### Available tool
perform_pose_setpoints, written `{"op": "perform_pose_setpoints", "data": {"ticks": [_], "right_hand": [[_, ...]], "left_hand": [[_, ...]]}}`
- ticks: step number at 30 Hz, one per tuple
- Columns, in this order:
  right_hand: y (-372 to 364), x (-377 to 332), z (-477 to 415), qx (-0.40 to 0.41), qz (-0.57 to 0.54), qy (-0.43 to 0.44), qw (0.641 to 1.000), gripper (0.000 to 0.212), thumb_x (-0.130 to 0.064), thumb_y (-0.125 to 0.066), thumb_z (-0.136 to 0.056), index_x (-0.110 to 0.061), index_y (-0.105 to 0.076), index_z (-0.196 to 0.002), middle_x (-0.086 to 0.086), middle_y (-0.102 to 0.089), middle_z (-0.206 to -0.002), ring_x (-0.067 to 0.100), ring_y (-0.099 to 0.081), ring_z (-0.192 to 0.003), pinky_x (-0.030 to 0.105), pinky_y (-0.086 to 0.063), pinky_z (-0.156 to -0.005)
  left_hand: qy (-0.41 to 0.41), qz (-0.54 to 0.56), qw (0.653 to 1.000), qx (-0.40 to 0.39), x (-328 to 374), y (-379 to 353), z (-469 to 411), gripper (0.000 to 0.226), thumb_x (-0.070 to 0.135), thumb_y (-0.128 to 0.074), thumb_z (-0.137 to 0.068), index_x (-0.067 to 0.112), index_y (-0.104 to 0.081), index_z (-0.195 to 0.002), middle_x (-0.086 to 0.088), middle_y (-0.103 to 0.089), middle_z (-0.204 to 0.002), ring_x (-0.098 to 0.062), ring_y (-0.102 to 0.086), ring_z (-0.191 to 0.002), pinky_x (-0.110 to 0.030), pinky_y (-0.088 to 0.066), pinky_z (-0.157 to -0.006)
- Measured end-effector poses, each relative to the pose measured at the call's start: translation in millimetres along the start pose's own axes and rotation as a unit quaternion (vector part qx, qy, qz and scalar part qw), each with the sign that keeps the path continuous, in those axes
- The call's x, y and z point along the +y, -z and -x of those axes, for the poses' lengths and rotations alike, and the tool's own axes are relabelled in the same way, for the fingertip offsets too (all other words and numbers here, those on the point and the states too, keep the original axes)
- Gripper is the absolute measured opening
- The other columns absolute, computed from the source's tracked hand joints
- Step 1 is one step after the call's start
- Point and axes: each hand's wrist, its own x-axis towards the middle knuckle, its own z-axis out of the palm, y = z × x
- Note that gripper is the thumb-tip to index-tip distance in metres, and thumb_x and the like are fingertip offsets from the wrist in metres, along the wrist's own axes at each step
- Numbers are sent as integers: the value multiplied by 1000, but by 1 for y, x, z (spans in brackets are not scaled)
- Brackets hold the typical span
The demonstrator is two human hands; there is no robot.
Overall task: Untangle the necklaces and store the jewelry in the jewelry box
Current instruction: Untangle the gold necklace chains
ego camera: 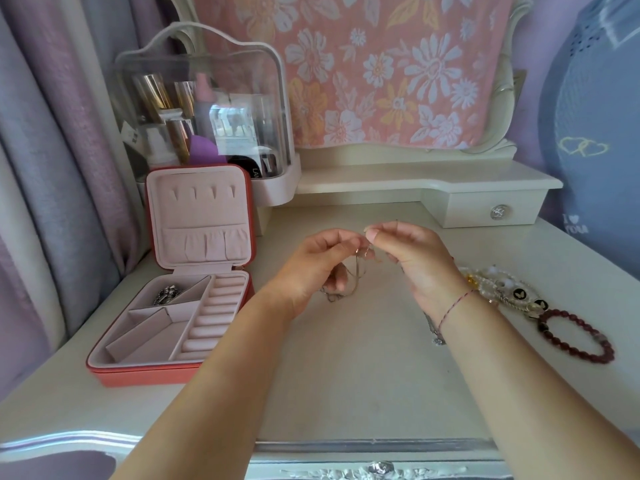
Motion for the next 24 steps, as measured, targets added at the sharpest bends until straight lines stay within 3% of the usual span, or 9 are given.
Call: {"op": "perform_pose_setpoints", "data": {"ticks": [2, 5, 9, 12, 16, 19, 24], "right_hand": [[0, 1, -1, -3, -1, 0, 1000, 9, -10, -69, -84, -17, -69, -80, -14, -68, -66, -9, -56, -59, 4, -38, -59], [0, 3, -2, -5, -3, 3, 1000, 10, -9, -71, -82, -19, -71, -79, -13, -71, -72, -9, -60, -67, 3, -40, -62], [-1, 3, -1, -23, -4, 5, 1000, 8, -10, -72, -82, -19, -72, -80, -11, -72, -77, -7, -62, -72, 2, -40, -65], [-1, 4, -1, -32, -6, 0, 999, 8, -12, -72, -81, -19, -72, -80, -10, -72, -78, -4, -63, -77, 6, -41, -70], [-1, 5, -1, -38, -4, 0, 999, 8, -11, -72, -81, -19, -72, -80, -9, -73, -79, -2, -64, -81, 10, -43, -77], [-1, 5, -1, -42, 0, 3, 999, 9, -10, -71, -82, -19, -72, -81, -11, -73, -76, -5, -63, -76, 5, -42, -70], [-2, 4, 0, -38, -1, 2, 999, 10, -7, -69, -83, -17, -71, -80, -13, -71, -71, -9, -61, -68, 2, -40, -62]], "left_hand": [[-16, 0, 999, 36, -1, 1, -1, 15, 21, -58, -96, 11, -69, -100, 3, -71, -94, -8, -37, -41, -15, -28, -41], [-23, 19, 997, 71, -2, 2, -2, 17, 21, -67, -88, 9, -72, -99, 9, -64, -66, -7, -28, -42, -15, -22, -41], [-21, -22, 997, 75, -1, 0, -2, 19, 15, -68, -88, 2, -71, -102, 21, -52, -44, 7, -46, -38, -3, -31, -43], [-16, -14, 997, 75, -1, -1, -2, 16, 14, -69, -87, 2, -72, -98, 18, -51, -45, 3, -42, -36, -5, -28, -41], [5, -5, 997, 76, -1, 0, -1, 9, 22, -71, -86, 13, -74, -86, 6, -40, -47, -10, -22, -44, -18, -21, -42], [14, -2, 998, 69, 1, -2, -1, 10, 19, -67, -89, 13, -70, -82, 14, -37, -40, -8, -22, -42, -17, -21, -41], [21, -13, 997, 71, 1, -1, -2, 14, 15, -61, -91, 12, -66, -78, 8, -32, -41, -8, -22, -39, -19, -20, -40]]}}
